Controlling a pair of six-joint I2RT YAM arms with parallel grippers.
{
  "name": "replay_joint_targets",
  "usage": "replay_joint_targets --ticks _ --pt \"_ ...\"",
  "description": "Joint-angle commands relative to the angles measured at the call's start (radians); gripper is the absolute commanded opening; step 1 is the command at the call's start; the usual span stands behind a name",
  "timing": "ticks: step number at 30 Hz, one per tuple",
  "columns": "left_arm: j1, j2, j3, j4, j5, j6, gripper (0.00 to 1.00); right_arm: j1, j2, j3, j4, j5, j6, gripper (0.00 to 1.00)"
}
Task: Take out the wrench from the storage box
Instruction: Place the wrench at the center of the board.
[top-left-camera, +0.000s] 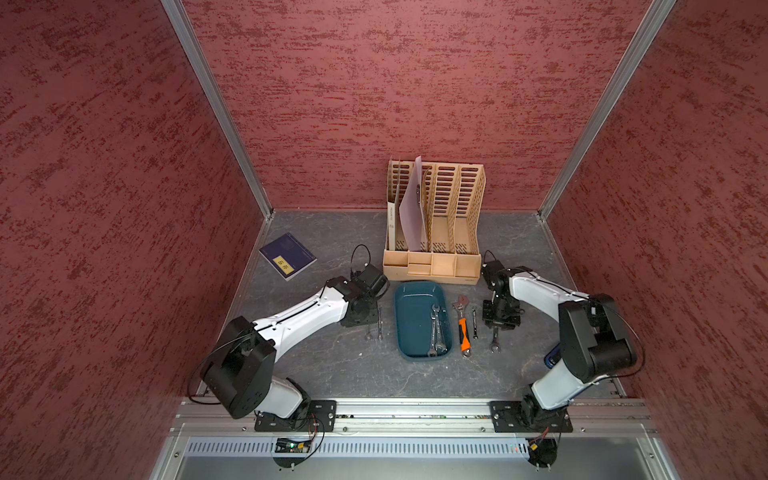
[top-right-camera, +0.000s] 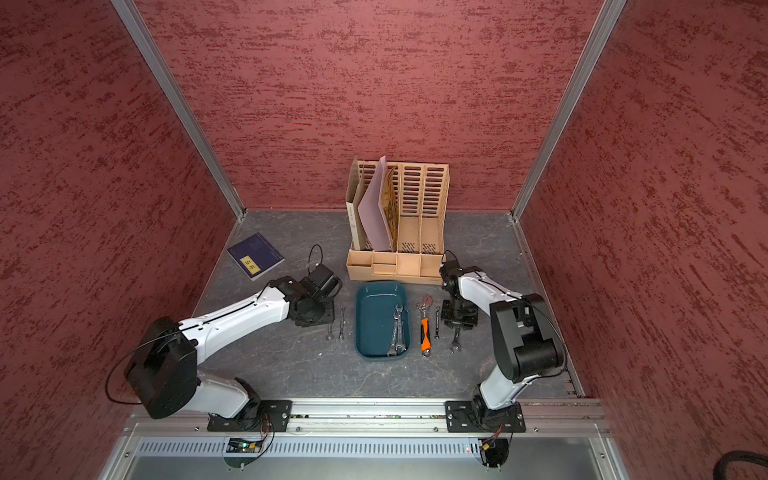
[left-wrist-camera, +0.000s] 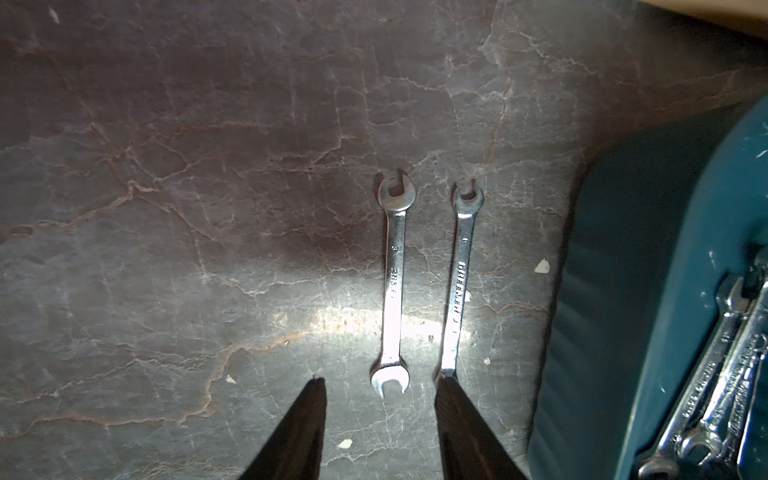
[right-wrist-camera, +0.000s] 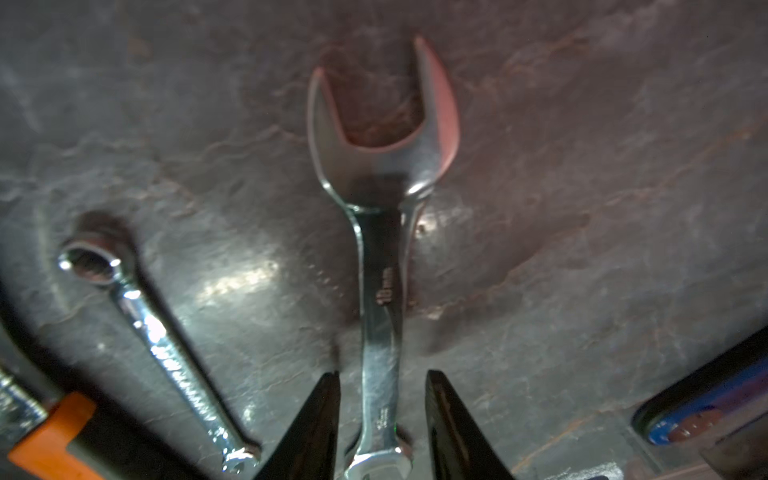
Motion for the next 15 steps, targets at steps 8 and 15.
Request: replay_joint_targets --ticks 8,15 --pt "-0.007 0.007 0.027 0.018 0.000 0.006 0.46 -0.038 0.011 -0.026 0.115 -0.079 0.004 0.39" --pt "-0.008 0.002 0.044 -0.003 -0.003 0.007 0.46 -0.034 0.032 -0.030 0.152 -0.150 -0.040 0.29"
